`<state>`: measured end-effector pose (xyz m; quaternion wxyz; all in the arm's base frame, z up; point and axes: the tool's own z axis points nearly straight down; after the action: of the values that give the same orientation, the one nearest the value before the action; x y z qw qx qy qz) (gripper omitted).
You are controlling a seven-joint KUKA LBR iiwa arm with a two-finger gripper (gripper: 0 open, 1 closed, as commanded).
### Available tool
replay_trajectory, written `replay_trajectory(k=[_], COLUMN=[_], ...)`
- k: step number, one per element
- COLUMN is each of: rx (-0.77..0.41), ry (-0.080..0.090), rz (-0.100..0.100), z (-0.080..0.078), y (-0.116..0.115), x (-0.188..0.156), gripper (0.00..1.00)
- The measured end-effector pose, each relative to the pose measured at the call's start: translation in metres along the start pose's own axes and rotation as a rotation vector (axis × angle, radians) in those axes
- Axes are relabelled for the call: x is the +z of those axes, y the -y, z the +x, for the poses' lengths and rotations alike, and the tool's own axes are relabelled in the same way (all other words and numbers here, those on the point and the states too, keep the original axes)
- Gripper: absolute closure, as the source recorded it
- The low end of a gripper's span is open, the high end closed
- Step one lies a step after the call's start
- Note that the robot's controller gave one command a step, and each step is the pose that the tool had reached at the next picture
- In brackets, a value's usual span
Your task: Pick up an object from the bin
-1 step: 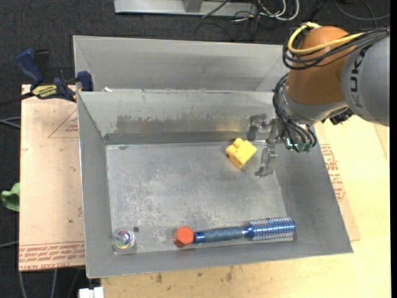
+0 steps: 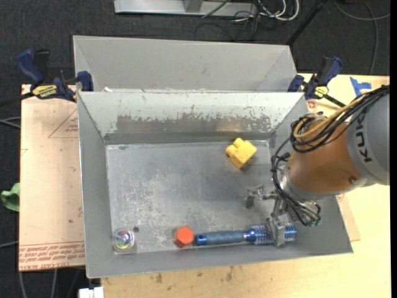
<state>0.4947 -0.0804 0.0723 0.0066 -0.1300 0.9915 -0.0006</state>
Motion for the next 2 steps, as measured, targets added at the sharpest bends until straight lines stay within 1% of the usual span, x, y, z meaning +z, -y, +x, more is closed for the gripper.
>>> replay_trajectory(k=[1,2], rx=[-0.09,-0.244], ry=[0.001,0.01], rz=[0.002,0.004], z=[-0.001,-0.01], y=[-0.02,-0.067], x=[-0.002,-0.003], gripper=[0.0,0.0])
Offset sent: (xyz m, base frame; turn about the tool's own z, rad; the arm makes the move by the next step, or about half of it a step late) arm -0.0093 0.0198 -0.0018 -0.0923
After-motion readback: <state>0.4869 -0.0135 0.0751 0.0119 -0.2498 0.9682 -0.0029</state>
